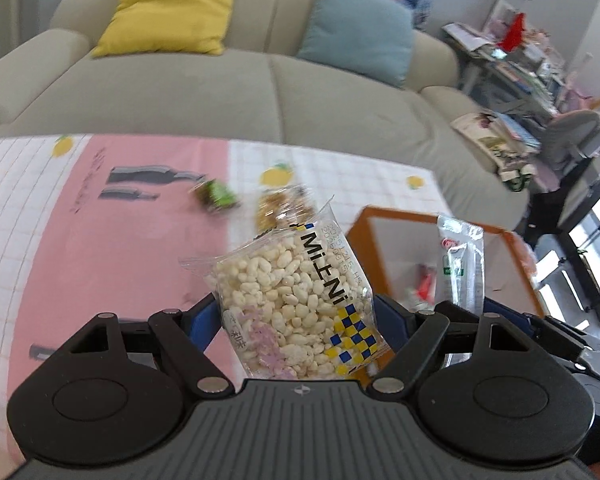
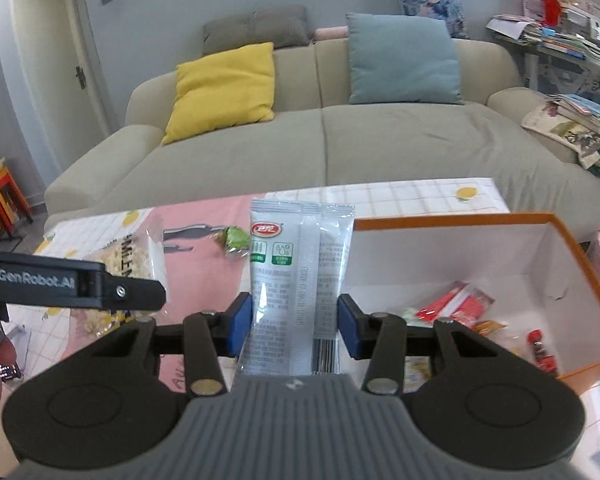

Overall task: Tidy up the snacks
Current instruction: 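Lift and carry the pouch and MiLiNi bag over the orange box, then open both tools to drop the pouch and MiLiNi bag into the box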

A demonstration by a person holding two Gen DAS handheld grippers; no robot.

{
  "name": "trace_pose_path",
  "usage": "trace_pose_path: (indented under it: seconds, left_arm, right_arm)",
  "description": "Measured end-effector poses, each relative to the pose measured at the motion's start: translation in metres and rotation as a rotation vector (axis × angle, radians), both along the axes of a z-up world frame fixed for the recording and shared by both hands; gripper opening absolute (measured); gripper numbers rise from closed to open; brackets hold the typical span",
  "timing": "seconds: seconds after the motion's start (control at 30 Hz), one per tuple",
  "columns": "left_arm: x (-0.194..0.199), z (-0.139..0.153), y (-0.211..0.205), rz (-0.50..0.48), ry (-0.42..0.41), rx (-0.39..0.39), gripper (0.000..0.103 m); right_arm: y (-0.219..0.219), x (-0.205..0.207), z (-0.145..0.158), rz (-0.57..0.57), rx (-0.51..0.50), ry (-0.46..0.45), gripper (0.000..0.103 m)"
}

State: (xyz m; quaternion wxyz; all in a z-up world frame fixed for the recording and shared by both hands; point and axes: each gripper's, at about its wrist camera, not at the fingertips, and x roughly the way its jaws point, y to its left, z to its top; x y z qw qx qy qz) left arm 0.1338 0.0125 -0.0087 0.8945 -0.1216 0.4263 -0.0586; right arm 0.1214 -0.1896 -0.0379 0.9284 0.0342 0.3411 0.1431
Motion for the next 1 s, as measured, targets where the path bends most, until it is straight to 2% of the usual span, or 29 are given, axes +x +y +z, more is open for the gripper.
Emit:
trace_pose_path:
  seconds: [0.17,0.3,0.43,0.7,1.0]
  left_arm:
    - [0.014,0.014,-0.038,-0.104,-0.027,0.002,0.092]
    - [0.032,0.016,-0.074,-0.210,-0.003,0.003,0.092]
    - [0.050,0.009,-0.111,-0.315,0.028,0.062,0.092]
    - [0.079,-0.022,-0.163,-0.468,0.088,0.186,0.092]
    - [0.097,-0.057,-0.204,-0.598,0.158,0.328,0.092]
  right_arm:
    - [-0.036,0.005,0.016,-0.011,-0.031,-0.008,0.045]
    - [-0.065,0.017,0.023,-0.027,-0.053,0.006,0.045]
    - [-0.093,0.034,0.023,-0.057,-0.095,0.033,0.045]
    - [-0.143,0.073,-0.007,-0.115,-0.167,0.152,0.045]
    - [-0.159,0.102,-0.047,-0.091,-0.253,0.235,0.046]
